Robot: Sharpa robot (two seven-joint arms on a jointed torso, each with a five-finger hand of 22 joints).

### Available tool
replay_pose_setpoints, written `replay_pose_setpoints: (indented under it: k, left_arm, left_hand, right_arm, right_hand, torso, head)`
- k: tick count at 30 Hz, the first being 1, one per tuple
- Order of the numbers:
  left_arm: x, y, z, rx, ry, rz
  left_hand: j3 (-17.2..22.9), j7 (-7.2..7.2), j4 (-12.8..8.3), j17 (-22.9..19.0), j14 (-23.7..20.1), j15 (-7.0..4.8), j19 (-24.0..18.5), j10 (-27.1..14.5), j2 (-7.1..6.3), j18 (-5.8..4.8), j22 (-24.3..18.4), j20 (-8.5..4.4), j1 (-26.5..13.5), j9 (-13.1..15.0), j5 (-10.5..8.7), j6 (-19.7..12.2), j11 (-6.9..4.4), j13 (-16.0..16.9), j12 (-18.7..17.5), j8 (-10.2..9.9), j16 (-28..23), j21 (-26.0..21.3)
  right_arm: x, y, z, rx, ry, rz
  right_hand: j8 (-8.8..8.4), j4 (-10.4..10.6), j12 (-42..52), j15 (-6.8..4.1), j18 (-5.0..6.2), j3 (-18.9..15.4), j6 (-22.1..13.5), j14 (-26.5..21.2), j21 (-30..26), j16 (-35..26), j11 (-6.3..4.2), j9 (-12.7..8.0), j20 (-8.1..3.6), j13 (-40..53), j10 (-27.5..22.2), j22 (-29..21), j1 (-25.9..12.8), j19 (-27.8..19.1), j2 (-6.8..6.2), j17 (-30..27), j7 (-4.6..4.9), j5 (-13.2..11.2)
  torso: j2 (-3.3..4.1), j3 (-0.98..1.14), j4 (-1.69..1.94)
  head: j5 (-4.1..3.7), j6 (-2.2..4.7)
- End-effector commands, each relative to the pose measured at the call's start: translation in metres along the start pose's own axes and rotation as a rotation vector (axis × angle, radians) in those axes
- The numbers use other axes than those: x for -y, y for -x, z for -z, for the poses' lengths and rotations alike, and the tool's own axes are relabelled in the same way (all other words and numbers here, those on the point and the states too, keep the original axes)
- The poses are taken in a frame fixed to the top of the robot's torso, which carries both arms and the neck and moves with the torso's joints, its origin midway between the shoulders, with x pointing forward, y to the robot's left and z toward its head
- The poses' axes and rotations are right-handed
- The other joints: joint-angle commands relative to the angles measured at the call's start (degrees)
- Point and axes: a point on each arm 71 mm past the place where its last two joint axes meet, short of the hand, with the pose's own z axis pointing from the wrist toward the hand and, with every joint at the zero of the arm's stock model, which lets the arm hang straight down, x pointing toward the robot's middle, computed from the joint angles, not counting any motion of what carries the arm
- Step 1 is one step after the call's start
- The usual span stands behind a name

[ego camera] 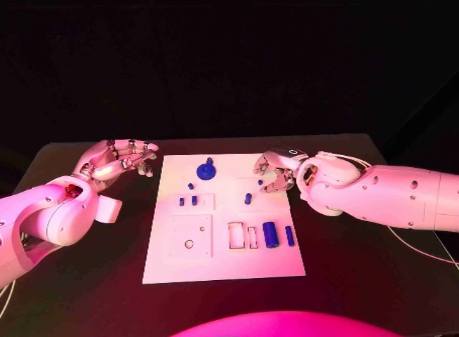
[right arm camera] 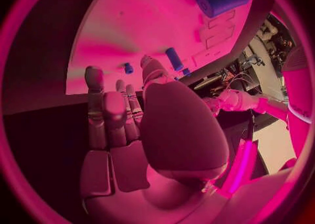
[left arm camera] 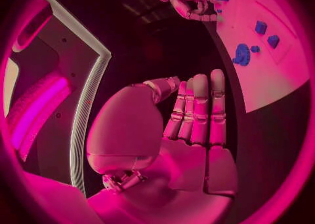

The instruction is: Assemble the parts on the task board

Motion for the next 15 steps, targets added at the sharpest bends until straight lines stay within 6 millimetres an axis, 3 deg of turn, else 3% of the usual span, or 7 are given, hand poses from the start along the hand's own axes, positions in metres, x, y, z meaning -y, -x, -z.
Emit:
replay_pose_setpoints:
  k: [1, 8, 11, 15]
  left_arm:
    - [0.0008, -0.0016, -0.0003, -0.016, -0.004, 0.01]
    - [0.0007, -0.0016, -0.0003, -0.017, -0.004, 0.008]
    - [0.0007, -0.0016, -0.0003, -0.017, -0.003, 0.008]
    - [0.0006, -0.0016, -0.0002, -0.018, -0.003, 0.008]
  left_hand:
    - [-0.23, 0.02, -0.01, -0.09, 0.14, 0.01, 0.23, 0.34, 0.34, 0.82, -0.05, 0.0, 0.3, -0.07, 0.1, -0.47, -0.05, -0.08, -0.22, -0.19, -0.37, -0.21]
    - [-0.31, 0.03, 0.02, -0.11, 0.18, 0.03, 0.27, 0.34, 0.31, 0.81, -0.08, 0.0, 0.28, -0.1, 0.08, -0.51, -0.03, -0.13, -0.26, -0.22, -0.4, -0.25]
    - [-0.31, 0.03, 0.02, -0.11, 0.18, 0.03, 0.27, 0.34, 0.31, 0.81, -0.08, 0.0, 0.28, -0.1, 0.08, -0.51, -0.03, -0.13, -0.26, -0.22, -0.4, -0.25]
    - [-0.31, 0.03, 0.02, -0.11, 0.18, 0.03, 0.27, 0.34, 0.31, 0.81, -0.08, 0.0, 0.28, -0.1, 0.08, -0.51, -0.03, -0.13, -0.26, -0.22, -0.4, -0.25]
  right_arm:
    - [-0.0006, -0.0016, -0.001, -0.024, -0.007, 0.022]
    - [0.0001, 0.0002, -0.003, 0.007, -0.006, 0.01]
    - [0.0009, 0.0, -0.0037, 0.005, -0.01, 0.0]
    - [0.001, -0.001, -0.0051, -0.006, -0.011, -0.008]
  right_hand:
    - [0.01, 0.36, 0.84, -0.21, 0.39, 0.08, -0.1, 0.21, 0.59, 0.62, -0.23, 0.12, -0.02, 0.16, 0.24, 0.42, 0.85, 0.56, 0.38, 0.51, 0.14, 0.06]
    - [0.83, 0.27, 3.53, -0.74, -0.11, 2.57, 1.64, 1.54, 3.58, 2.19, -0.71, 0.35, -0.61, 0.25, 2.23, 2.24, 2.25, 2.65, 1.66, 1.98, 0.58, -0.04]
    - [0.96, 0.34, 4.53, -1.02, -0.64, 7.12, 3.1, 2.64, 6.83, 3.34, -0.87, 0.1, -0.97, -0.11, 4.12, 4.29, 3.08, 4.51, 1.85, 3.21, 0.56, 0.11]
    - [0.76, 0.26, 3.78, -1.37, -0.97, 14.6, 4.41, 3.16, 9.18, 3.78, -1.24, -0.33, -1.32, -0.39, 7.17, 6.12, 2.52, 5.49, 0.42, 3.51, 0.43, 0.12]
  torso:
    - [0.0, 0.01, 0.0]
    - [-0.02, 0.04, -0.07]
    - [0.0, 0.05, -0.07]
    - [0.02, 0.04, -0.1]
  head:
    - [0.01, -0.03]
    - [0.14, 0.05]
    - [0.14, 0.07]
    - [0.19, 0.08]
